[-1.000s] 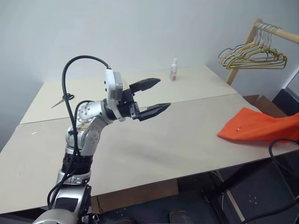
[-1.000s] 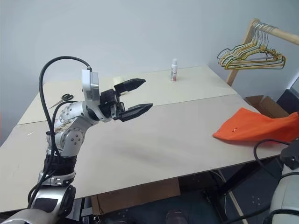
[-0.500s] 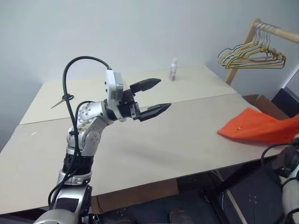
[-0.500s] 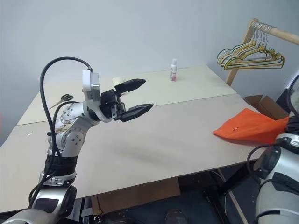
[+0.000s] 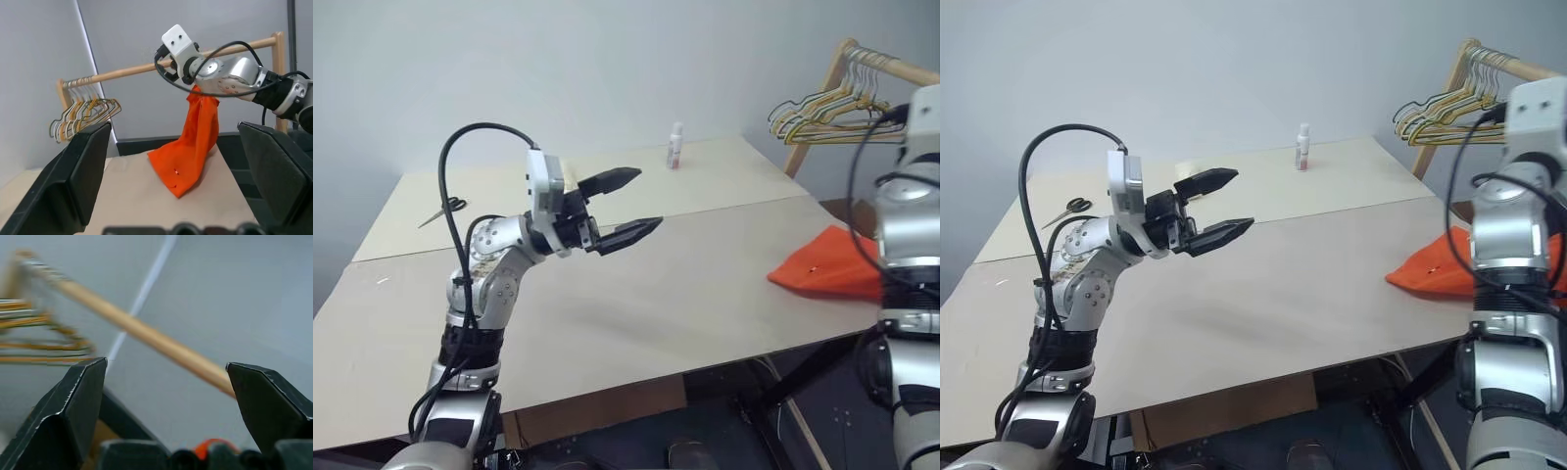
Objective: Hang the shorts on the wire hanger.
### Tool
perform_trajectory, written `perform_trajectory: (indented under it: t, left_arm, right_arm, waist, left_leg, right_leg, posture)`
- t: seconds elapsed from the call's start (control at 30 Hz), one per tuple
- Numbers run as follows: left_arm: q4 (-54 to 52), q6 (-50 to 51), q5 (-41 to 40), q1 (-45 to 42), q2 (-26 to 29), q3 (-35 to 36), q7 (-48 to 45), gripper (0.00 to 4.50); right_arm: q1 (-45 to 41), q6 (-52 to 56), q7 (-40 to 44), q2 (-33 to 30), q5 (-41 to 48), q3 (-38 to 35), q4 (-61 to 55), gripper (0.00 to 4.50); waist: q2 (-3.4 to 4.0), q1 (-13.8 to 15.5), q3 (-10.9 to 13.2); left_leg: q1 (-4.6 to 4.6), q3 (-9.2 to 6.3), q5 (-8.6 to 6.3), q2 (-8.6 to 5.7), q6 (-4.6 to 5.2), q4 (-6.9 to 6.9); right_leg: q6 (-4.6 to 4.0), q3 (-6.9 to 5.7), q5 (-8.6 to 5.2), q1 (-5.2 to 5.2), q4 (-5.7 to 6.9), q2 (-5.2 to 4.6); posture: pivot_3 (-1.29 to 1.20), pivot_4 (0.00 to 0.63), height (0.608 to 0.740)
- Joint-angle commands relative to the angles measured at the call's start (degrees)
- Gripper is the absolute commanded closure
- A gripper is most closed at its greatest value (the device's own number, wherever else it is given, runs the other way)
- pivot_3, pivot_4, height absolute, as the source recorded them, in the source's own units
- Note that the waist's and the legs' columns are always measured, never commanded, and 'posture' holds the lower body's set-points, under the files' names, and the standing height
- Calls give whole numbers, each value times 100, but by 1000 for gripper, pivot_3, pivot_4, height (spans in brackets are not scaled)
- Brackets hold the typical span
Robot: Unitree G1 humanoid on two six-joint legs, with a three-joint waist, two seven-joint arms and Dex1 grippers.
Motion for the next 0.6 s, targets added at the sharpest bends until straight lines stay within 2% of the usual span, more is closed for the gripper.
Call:
perform_trajectory:
  t: [0.03, 0.27, 0.43, 0.6]
  left_arm:
    - [-152, 90, -117, 115, 237, 259, 59, 0]
    - [-348, 160, -23, 624, 546, 518, 437, 0]
    - [-529, 63, 194, 1022, 662, 585, 707, 0]
    - [-748, 53, 345, 1428, 851, 533, 752, 0]
  right_arm:
    - [247, -211, 772, 35, -82, 230, -734, 16]
    - [1064, -459, 2586, 72, 237, 618, -1718, 16]
    - [1404, -656, 4300, -251, 712, 753, -2118, 16]
    - [1964, -977, 5480, -629, 952, 829, -2531, 16]
  waist:
    - [-1, 21, 0]
    - [-8, 216, 5]
    - [-25, 462, 15]
    - [-50, 761, 30]
  left_leg:
    - [-1, -2, 0, 0, 0, 0]
    - [-2, -11, 0, -2, -1, 1]
    - [0, -13, 1, -1, -4, 1]
    - [-4, -22, 1, -1, -6, 0]
  right_leg:
    - [0, -1, 0, -1, 0, 0]
    - [0, -11, 0, -5, 1, -4]
    - [-4, -16, 2, -8, 4, -3]
    - [-8, -32, 2, -9, -4, -5]
  posture:
    - [-14, 0, 740]
    - [59, 0, 740]
    - [97, 0, 740]
    - [119, 0, 740]
